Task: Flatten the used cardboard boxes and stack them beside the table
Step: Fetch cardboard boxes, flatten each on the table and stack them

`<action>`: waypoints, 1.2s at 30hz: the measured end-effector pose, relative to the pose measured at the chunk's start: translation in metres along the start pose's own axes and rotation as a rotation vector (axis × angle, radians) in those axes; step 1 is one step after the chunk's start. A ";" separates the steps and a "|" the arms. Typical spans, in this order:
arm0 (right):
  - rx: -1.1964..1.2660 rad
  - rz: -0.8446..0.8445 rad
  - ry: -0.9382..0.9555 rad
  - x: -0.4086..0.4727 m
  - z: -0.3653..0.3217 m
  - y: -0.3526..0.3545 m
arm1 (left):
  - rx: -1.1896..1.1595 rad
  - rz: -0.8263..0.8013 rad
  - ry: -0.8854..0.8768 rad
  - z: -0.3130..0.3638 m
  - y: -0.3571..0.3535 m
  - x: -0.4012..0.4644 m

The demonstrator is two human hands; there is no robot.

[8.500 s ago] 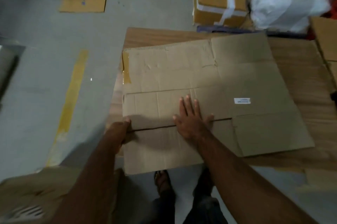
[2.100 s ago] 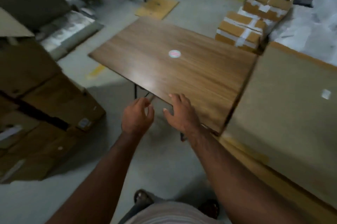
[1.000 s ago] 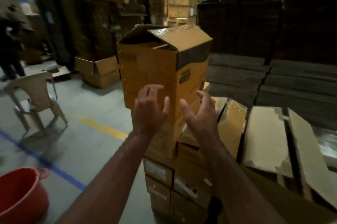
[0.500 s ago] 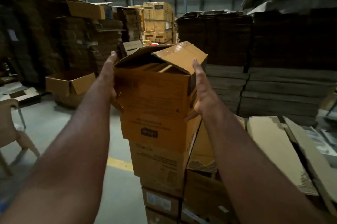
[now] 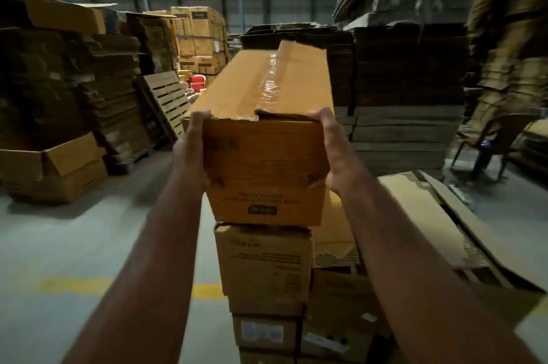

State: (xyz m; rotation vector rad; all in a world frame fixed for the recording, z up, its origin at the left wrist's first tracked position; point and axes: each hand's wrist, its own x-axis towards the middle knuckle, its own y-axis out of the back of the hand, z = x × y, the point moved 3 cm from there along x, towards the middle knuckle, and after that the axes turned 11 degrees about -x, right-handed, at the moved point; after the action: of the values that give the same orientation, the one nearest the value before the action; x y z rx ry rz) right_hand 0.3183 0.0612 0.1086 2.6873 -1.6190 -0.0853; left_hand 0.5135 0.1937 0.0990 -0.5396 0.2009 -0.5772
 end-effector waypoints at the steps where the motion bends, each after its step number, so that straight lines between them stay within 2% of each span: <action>1: 0.005 0.026 0.064 -0.003 -0.002 0.007 | -0.010 -0.034 -0.033 0.000 -0.005 -0.003; 4: 0.047 0.135 0.201 -0.014 -0.001 0.036 | -0.010 -0.137 -0.069 -0.006 -0.033 -0.013; 8: 0.120 0.302 0.253 -0.038 0.007 0.095 | -0.042 -0.309 -0.059 -0.043 -0.085 -0.030; 12: 0.162 0.455 0.275 -0.079 0.024 0.170 | -0.051 -0.520 0.040 -0.101 -0.146 -0.060; 15: 0.145 0.640 0.294 -0.126 0.039 0.230 | -0.083 -0.738 0.123 -0.154 -0.193 -0.101; 19: 0.071 0.908 0.310 -0.210 0.068 0.302 | -0.099 -0.912 0.335 -0.219 -0.250 -0.187; 22: 0.071 1.043 0.291 -0.274 0.097 0.345 | -0.051 -1.021 0.472 -0.259 -0.280 -0.258; 28: 0.209 1.398 0.173 -0.405 0.146 0.420 | 0.007 -1.267 0.637 -0.329 -0.314 -0.416; 36: 0.241 1.626 -0.052 -0.549 0.231 0.537 | 0.125 -1.347 0.832 -0.431 -0.319 -0.601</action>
State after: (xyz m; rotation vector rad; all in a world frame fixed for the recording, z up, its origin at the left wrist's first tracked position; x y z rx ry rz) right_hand -0.4233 0.3011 -0.0805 0.6922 -3.2344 0.0607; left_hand -0.2701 0.1253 -0.0737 -0.2139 0.5851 -2.1139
